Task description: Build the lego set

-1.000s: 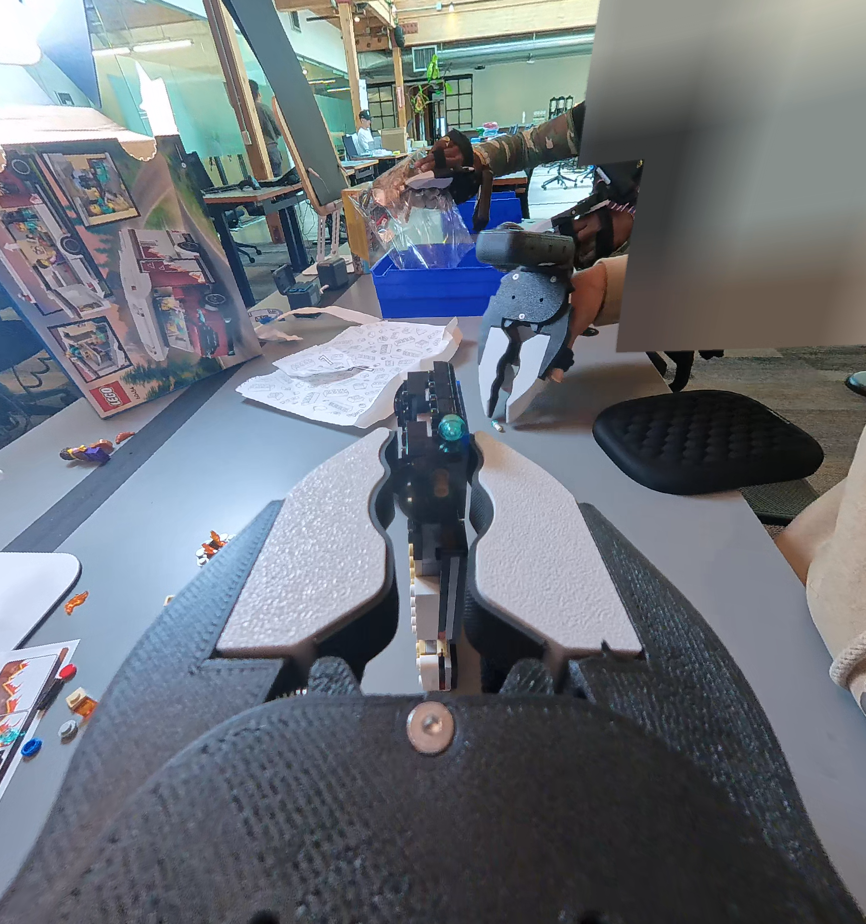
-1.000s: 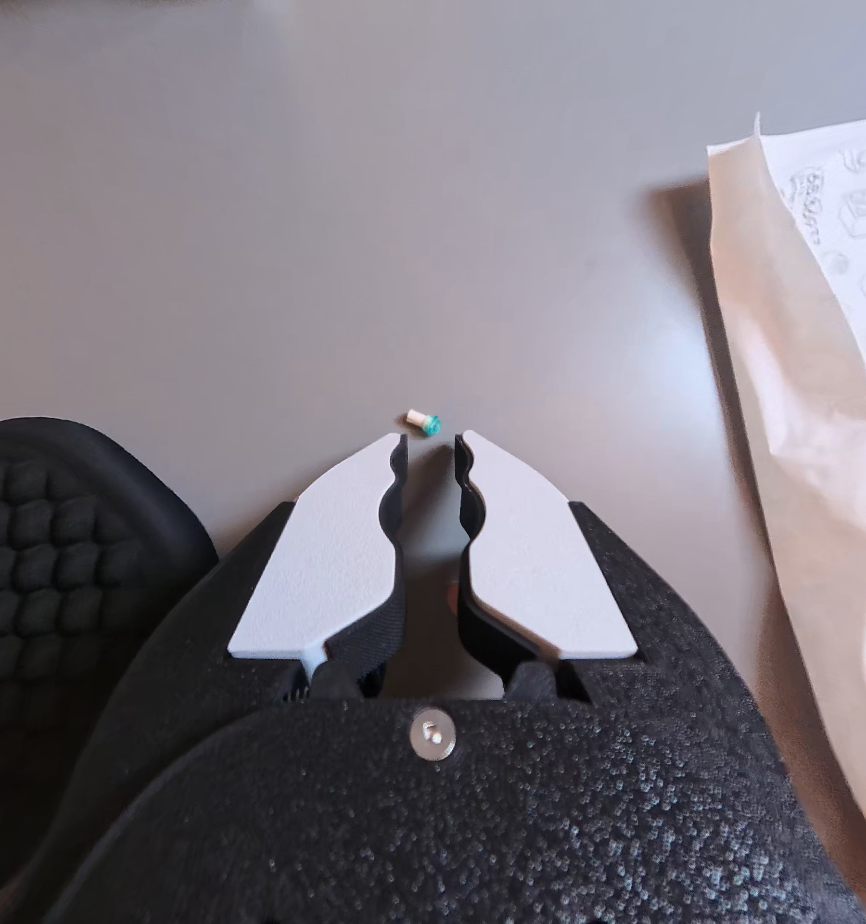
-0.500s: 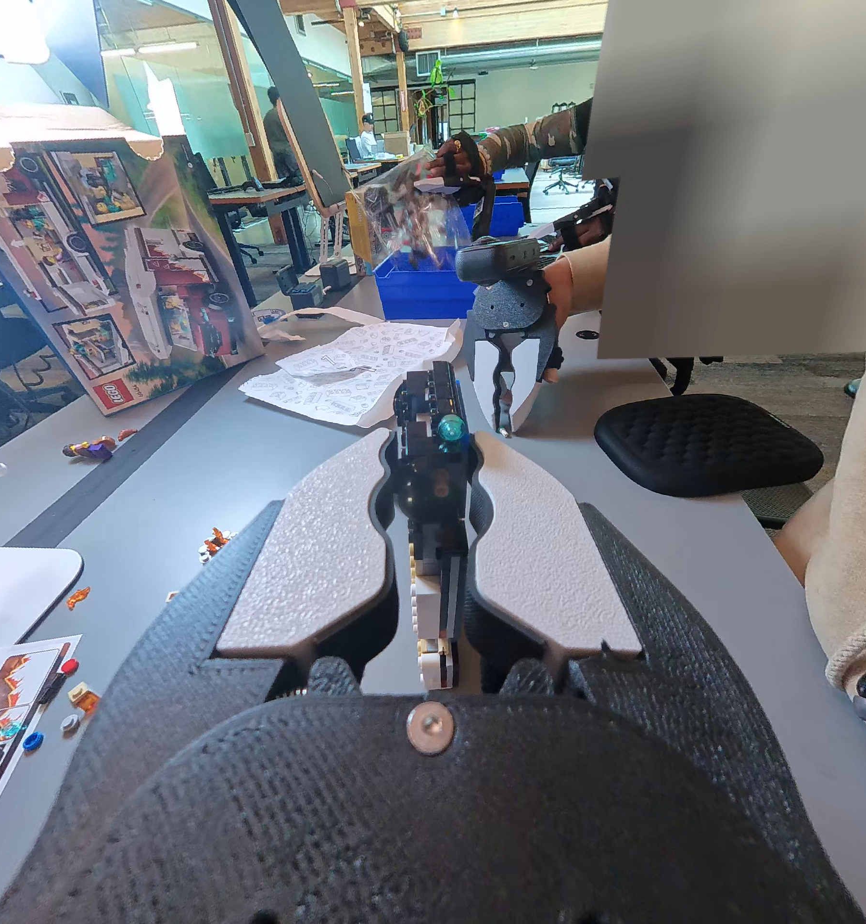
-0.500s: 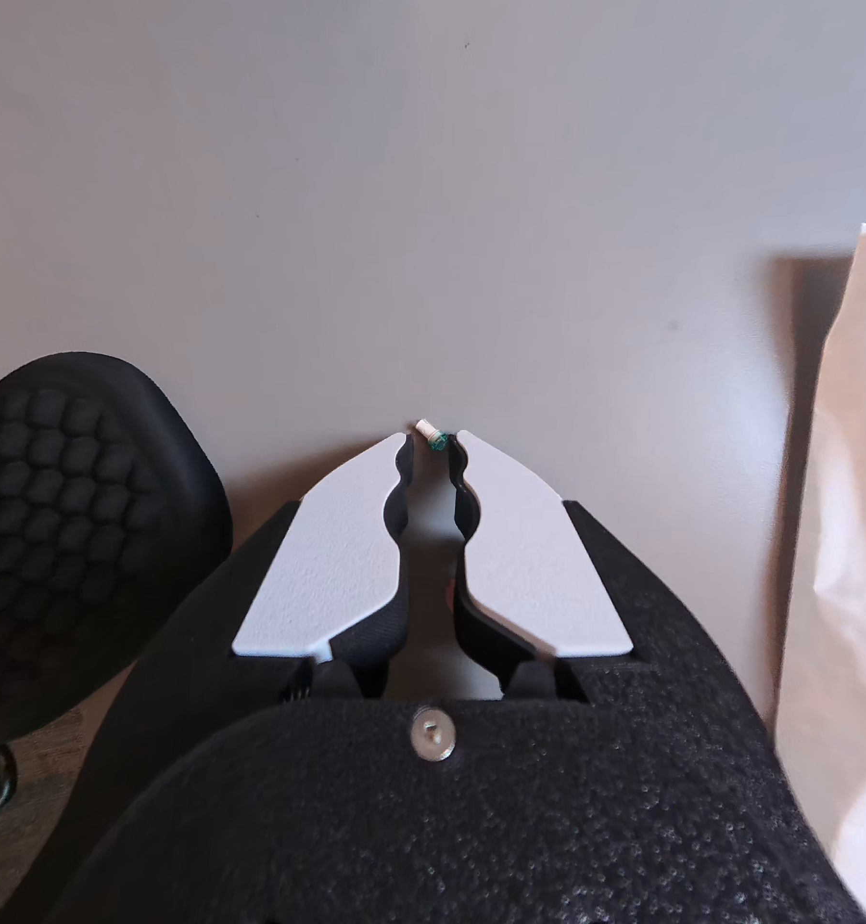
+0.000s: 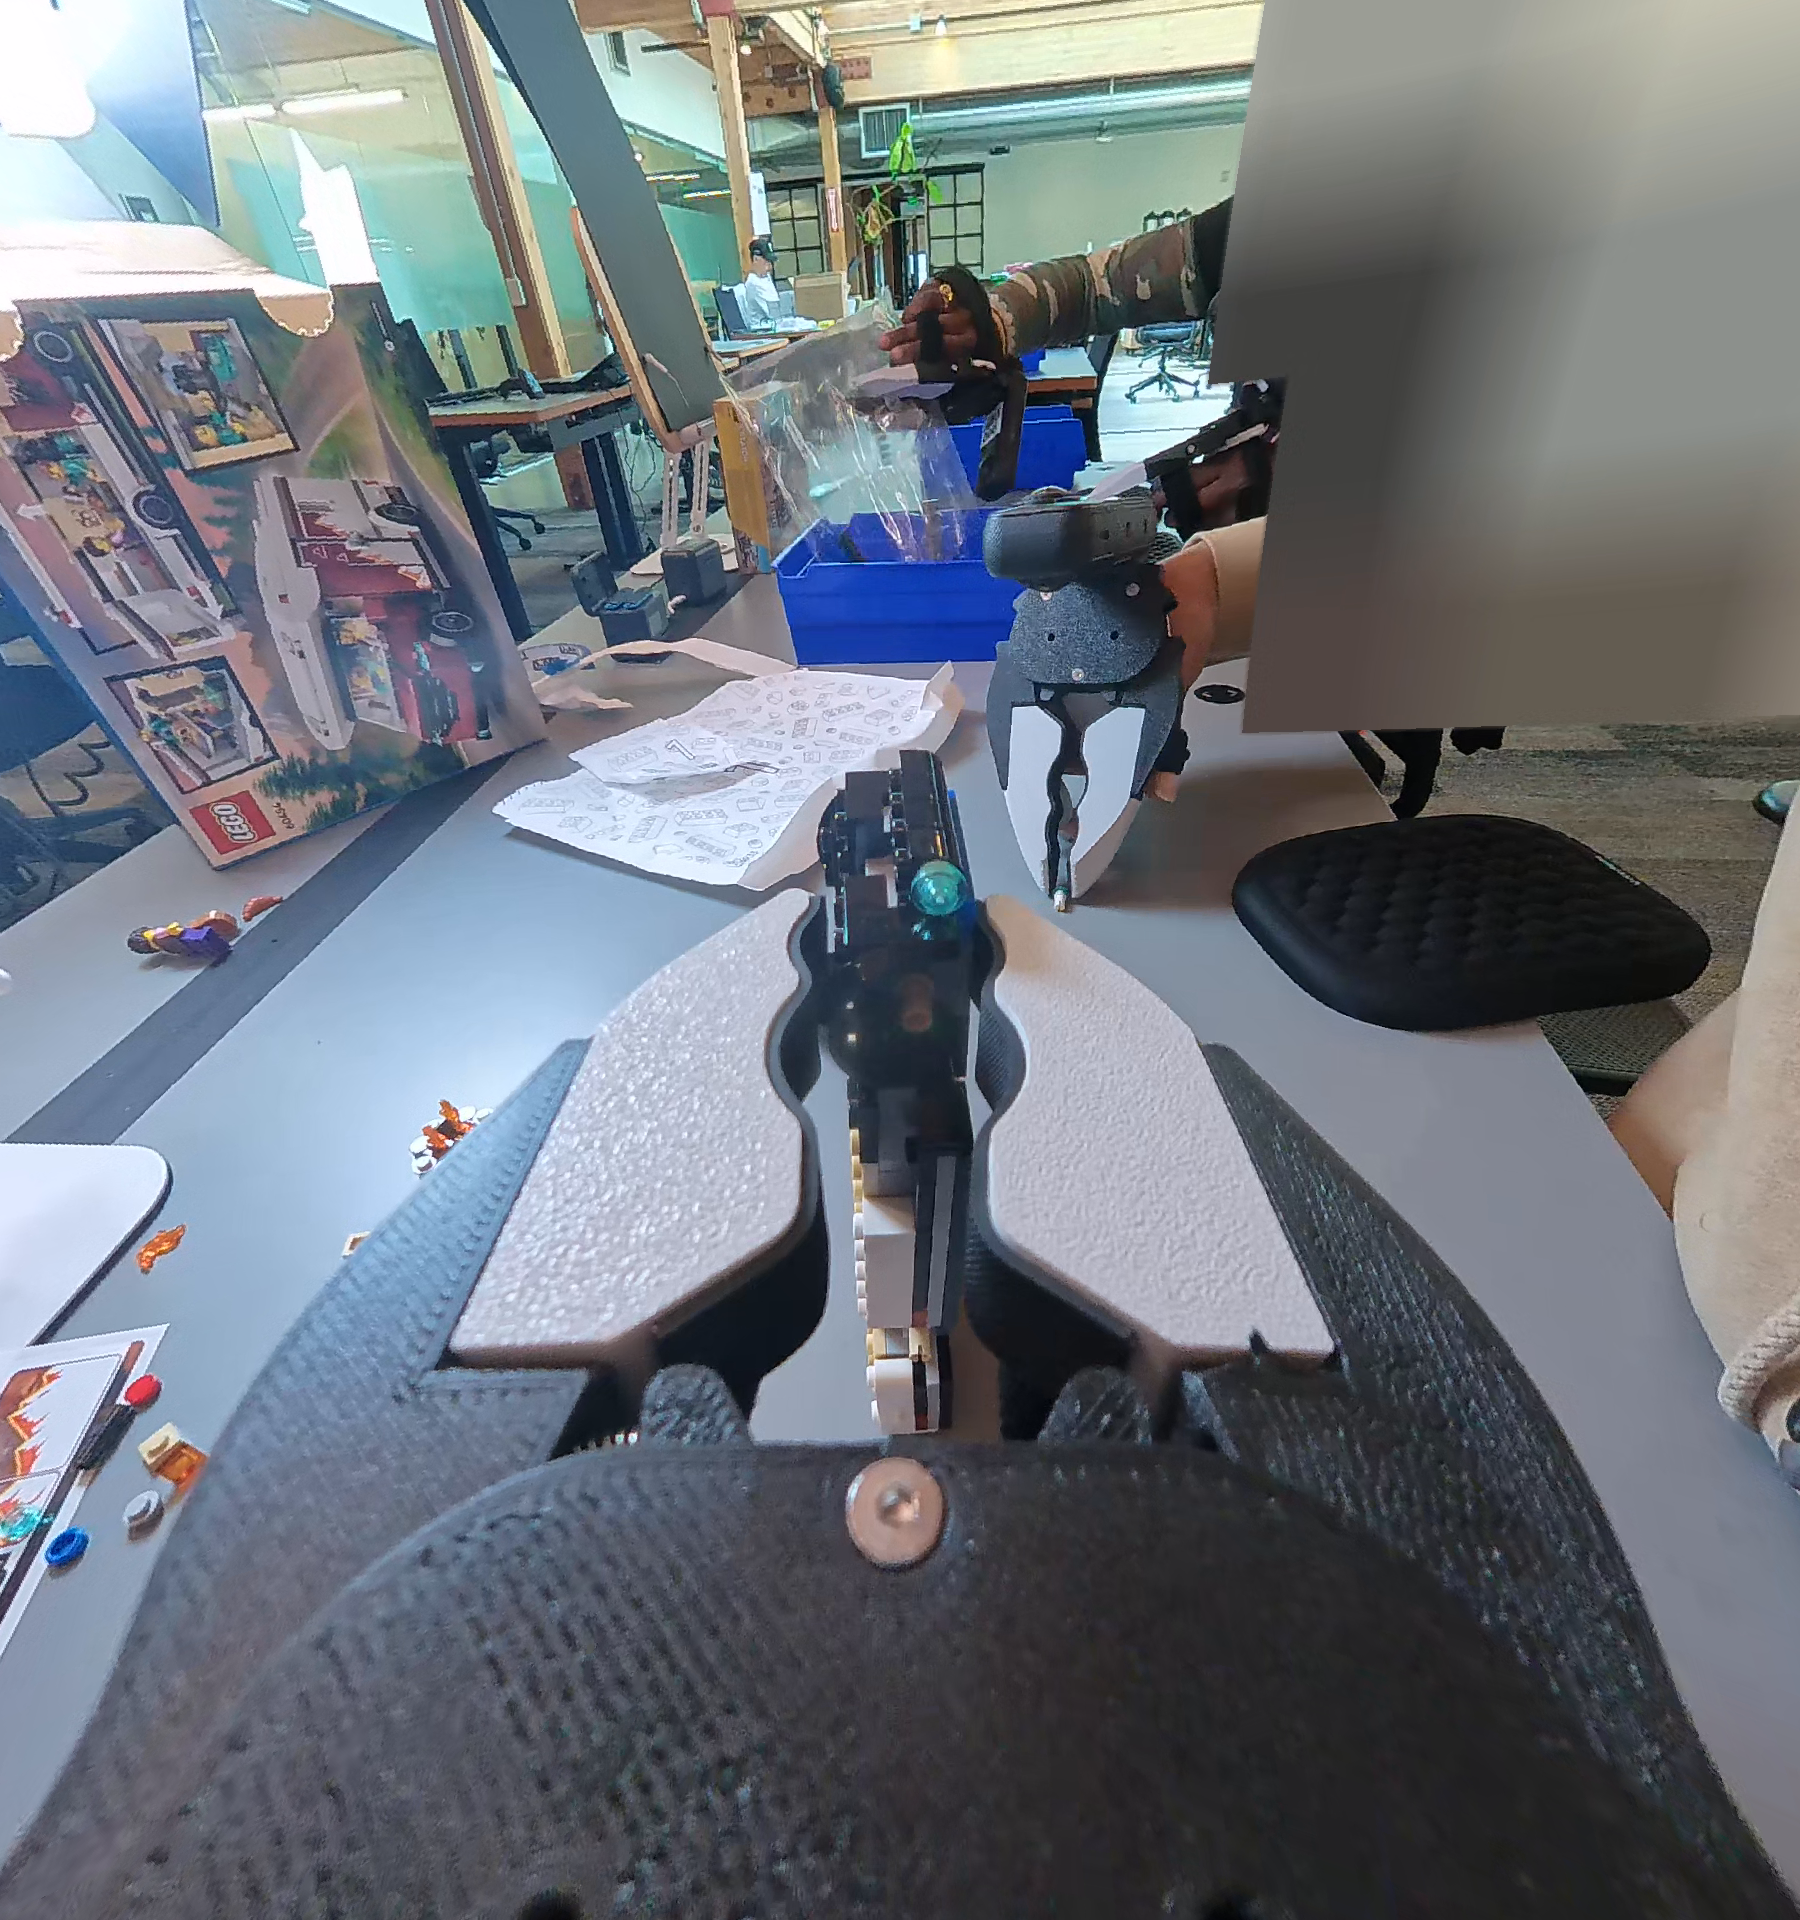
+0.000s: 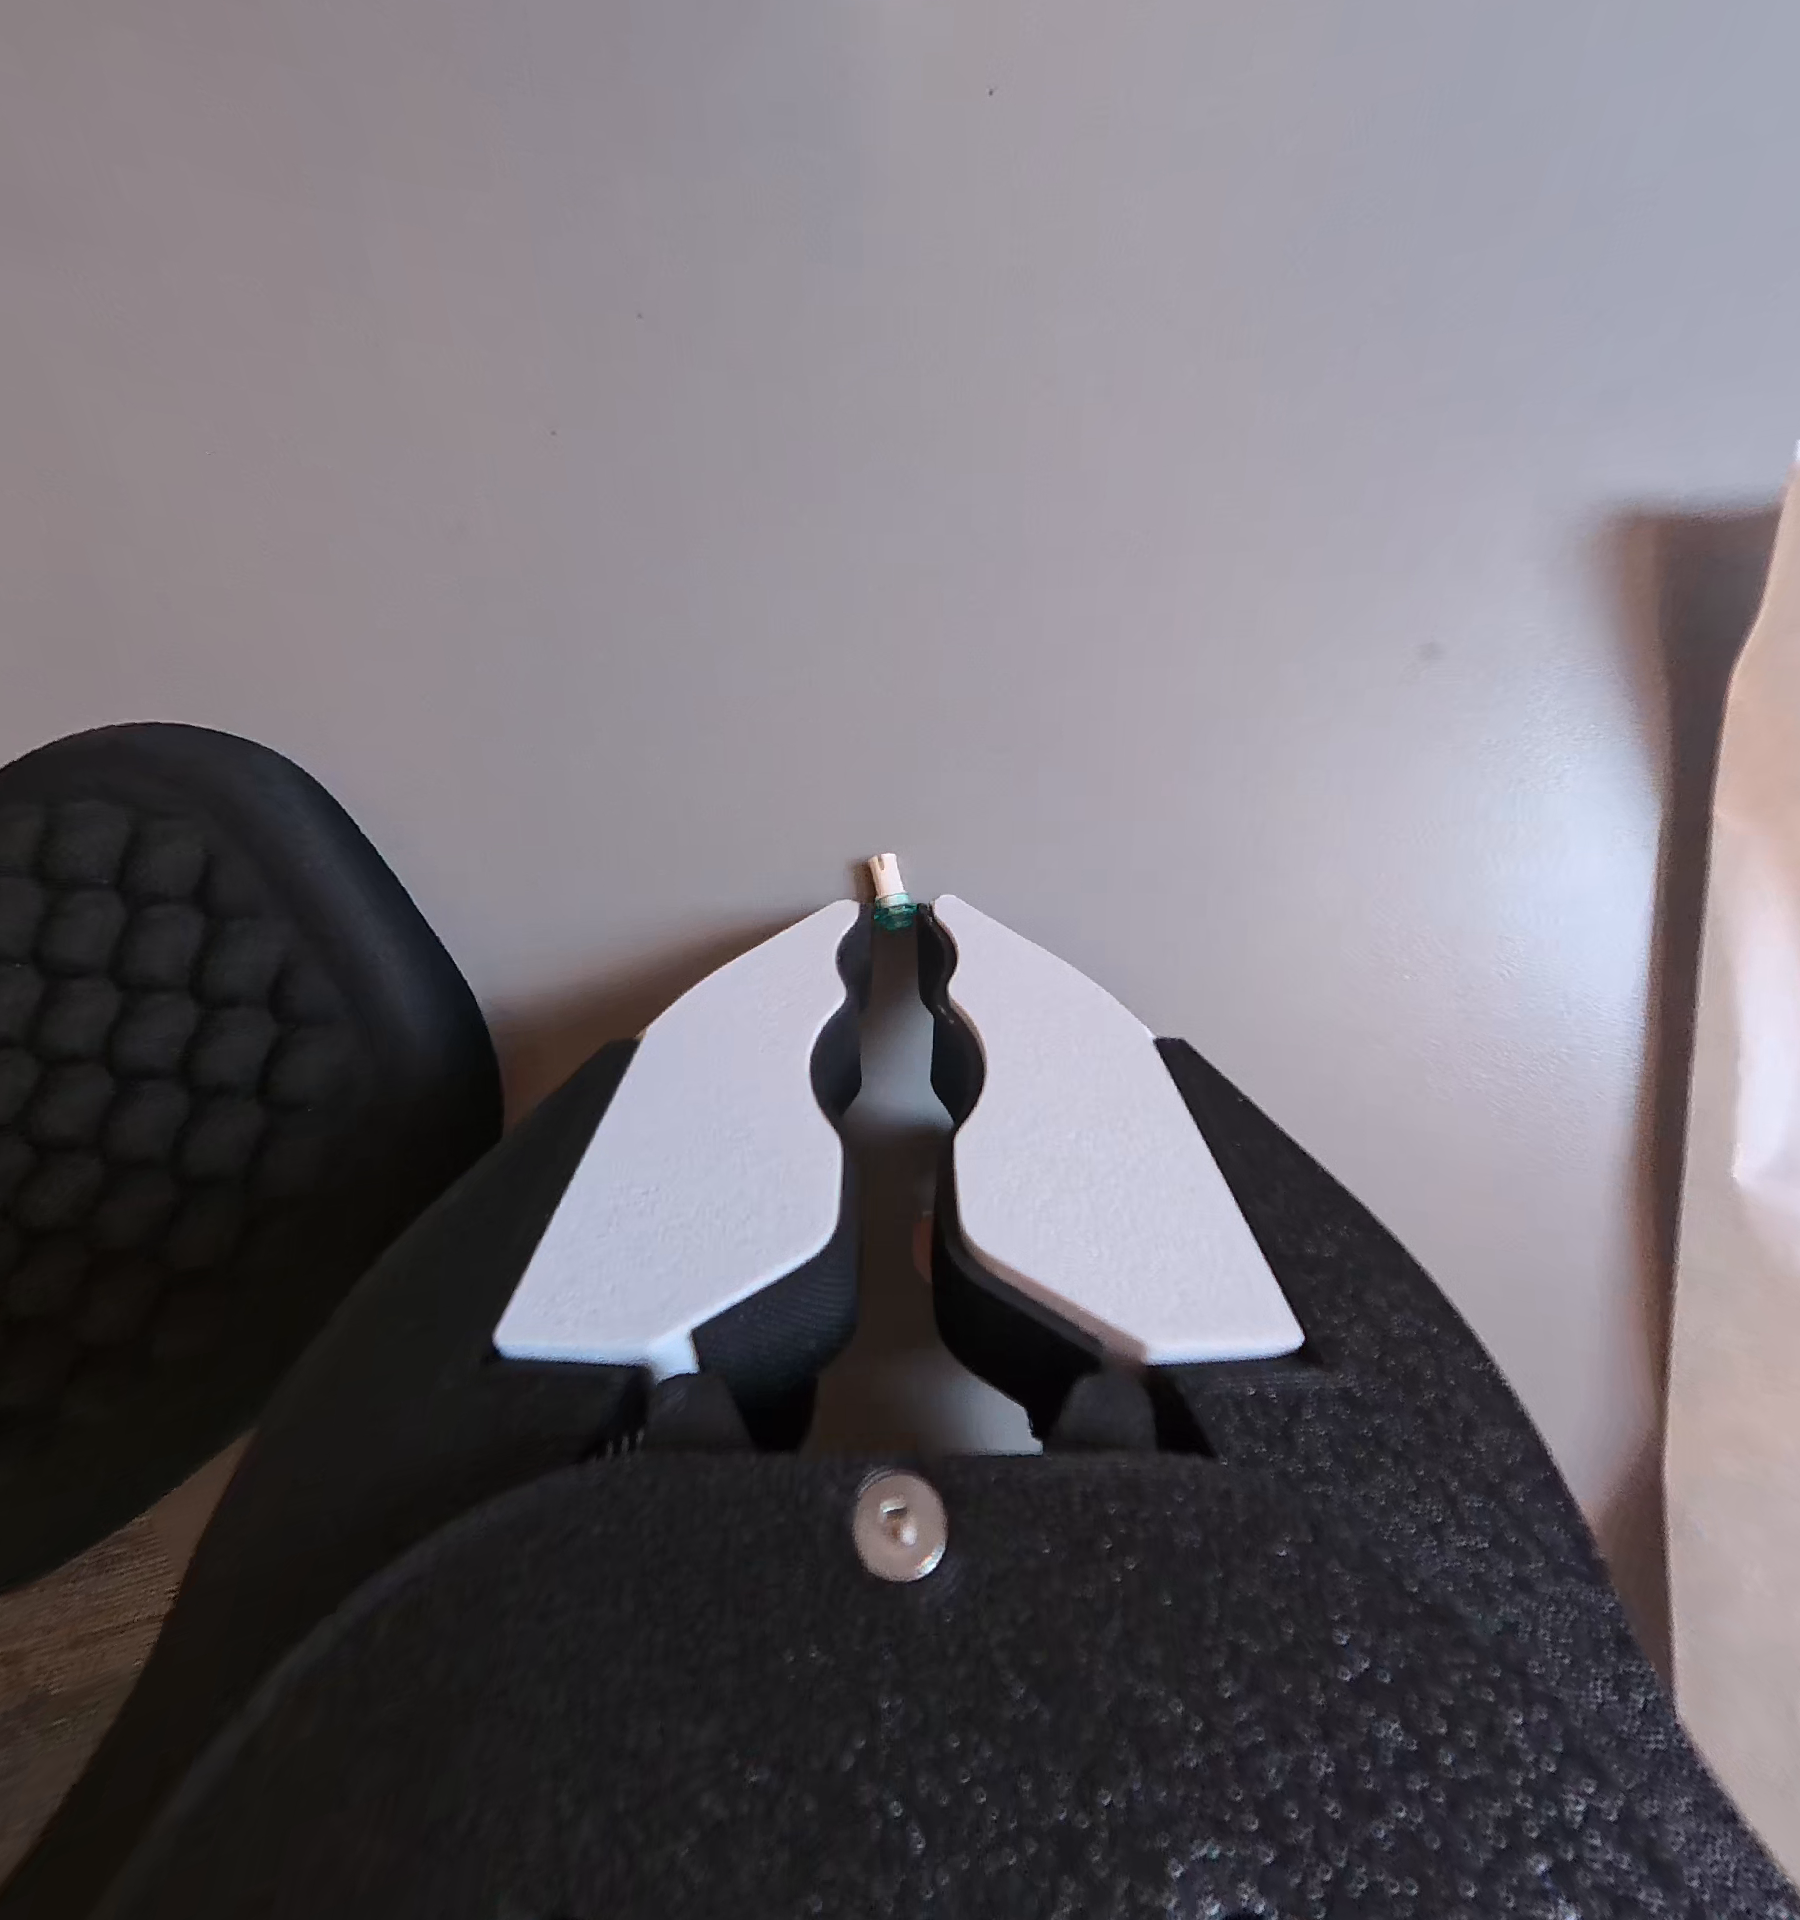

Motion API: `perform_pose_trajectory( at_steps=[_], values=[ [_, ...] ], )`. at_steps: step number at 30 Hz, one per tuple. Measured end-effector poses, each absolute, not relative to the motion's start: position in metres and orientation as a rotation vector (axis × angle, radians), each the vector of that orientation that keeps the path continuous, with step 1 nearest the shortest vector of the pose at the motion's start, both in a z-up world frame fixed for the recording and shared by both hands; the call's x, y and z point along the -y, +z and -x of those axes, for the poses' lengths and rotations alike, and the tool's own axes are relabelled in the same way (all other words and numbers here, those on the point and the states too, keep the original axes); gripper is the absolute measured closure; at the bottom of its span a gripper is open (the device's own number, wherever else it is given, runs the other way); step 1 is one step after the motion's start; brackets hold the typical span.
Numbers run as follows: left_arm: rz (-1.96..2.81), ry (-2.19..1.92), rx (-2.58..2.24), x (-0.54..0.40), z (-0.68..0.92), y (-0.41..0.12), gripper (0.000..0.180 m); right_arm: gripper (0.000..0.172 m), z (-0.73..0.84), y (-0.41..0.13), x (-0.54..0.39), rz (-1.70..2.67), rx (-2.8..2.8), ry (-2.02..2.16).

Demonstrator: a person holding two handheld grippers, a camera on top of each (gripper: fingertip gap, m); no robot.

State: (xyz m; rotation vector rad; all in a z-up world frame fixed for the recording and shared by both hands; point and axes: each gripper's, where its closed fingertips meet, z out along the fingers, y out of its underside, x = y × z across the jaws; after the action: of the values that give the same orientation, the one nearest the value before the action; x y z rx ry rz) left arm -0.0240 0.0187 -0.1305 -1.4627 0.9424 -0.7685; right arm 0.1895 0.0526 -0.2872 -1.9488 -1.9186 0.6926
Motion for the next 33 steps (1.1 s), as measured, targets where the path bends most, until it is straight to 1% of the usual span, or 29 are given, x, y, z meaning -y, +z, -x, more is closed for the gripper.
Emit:
perform_pose_trajectory(
  at_steps=[5, 9, 11, 15, 18, 22, 27, 33],
  values=[
    [1.457, -0.766, -0.948, -0.018, 0.023, -0.131, 0.155, 0.164, -0.186, -0.285, -0.053, 1.936, 1.883, 0.698],
    [1.451, -0.767, -0.955, -0.017, 0.022, -0.131, 0.155, 0.164, -0.164, -0.27, -0.064, 1.835, 1.803, 0.685],
    [1.447, -0.764, -0.962, -0.016, 0.021, -0.131, 0.155, 0.164, -0.142, -0.251, -0.071, 1.735, 1.769, 0.652],
    [1.435, -0.753, -0.982, -0.013, 0.017, -0.131, 0.155, 0.164, -0.086, -0.196, -0.077, 1.533, 1.704, 0.595],
    [1.432, -0.749, -0.988, -0.012, 0.015, -0.131, 0.155, 0.165, -0.048, -0.158, -0.063, 1.393, 1.721, 0.615],
    [1.431, -0.753, -0.985, -0.012, 0.016, -0.131, 0.155, 0.165, -0.015, -0.129, -0.04, 1.253, 1.763, 0.643],
    [1.432, -0.764, -0.976, -0.013, 0.018, -0.131, 0.155, 0.165, 0.001, -0.114, -0.023, 1.168, 1.813, 0.646],
    [1.434, -0.766, -0.974, -0.013, 0.018, -0.131, 0.155, 0.165, 0.008, -0.111, -0.018, 1.156, 1.849, 0.648]
  ],
)
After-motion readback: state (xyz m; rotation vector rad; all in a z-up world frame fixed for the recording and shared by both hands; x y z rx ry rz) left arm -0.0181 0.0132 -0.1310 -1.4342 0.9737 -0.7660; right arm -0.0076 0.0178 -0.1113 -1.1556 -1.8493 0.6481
